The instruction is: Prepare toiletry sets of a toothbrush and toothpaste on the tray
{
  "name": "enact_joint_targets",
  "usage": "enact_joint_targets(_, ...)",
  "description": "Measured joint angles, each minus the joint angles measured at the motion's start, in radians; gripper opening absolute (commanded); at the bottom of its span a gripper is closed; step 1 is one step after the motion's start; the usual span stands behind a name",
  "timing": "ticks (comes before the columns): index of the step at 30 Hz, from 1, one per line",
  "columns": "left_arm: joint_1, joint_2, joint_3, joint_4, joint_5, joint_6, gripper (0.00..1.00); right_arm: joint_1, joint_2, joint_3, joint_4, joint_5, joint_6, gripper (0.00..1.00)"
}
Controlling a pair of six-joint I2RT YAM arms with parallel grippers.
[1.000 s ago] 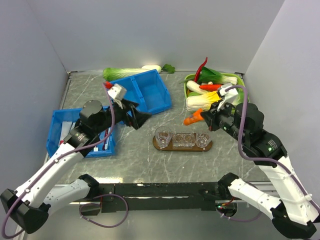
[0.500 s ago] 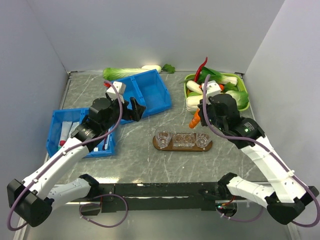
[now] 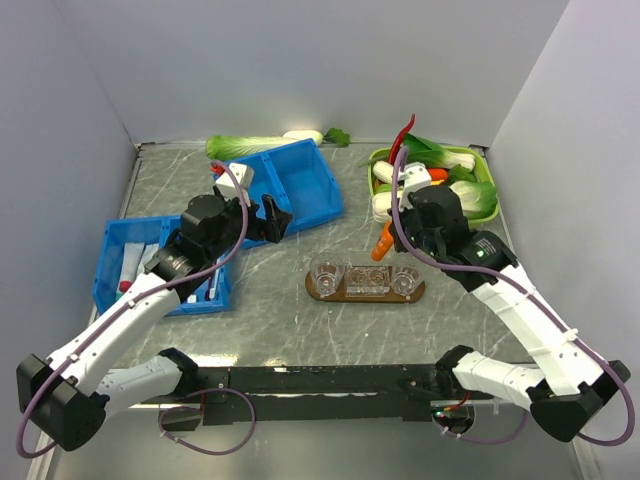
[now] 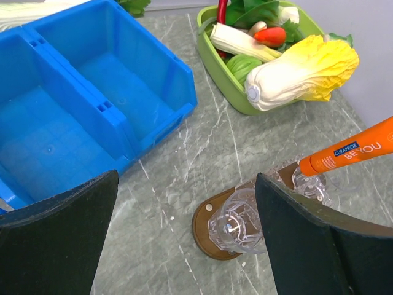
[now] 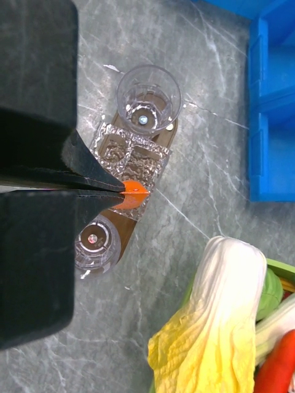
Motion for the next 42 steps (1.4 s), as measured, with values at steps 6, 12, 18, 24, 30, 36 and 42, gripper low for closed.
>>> enact_joint_targets(6,0.0,0.013,0.0,0.0,0.006,0.0,0.96,0.0,0.003,-0.018,0.0,-0.007,0.011,0.0)
enact_joint_targets(12,0.0,0.014,0.0,0.0,0.008,0.0,0.96,0.001,0.003,-0.037,-0.001,-0.008,0.021,0.0)
enact_joint_targets(18,0.0,0.021,0.0,0.0,0.015,0.0,0.96,0.001,0.003,-0.046,0.006,-0.007,0.022,0.0)
enact_joint_targets(24,0.0,0.022,0.0,0.0,0.018,0.0,0.96,0.001,0.009,-0.05,0.012,-0.007,0.021,0.0)
enact_joint_targets(30,0.0,0.029,0.0,0.0,0.027,0.0,0.96,0.001,0.029,-0.057,0.019,-0.007,0.021,0.0)
enact_joint_targets(36,0.0,0.032,0.0,0.0,0.032,0.0,0.97,0.002,0.042,-0.066,0.033,-0.001,0.018,0.0)
enact_joint_targets(42,0.0,0.034,0.0,0.0,0.032,0.0,0.96,0.005,0.053,-0.07,0.044,0.005,0.018,0.0)
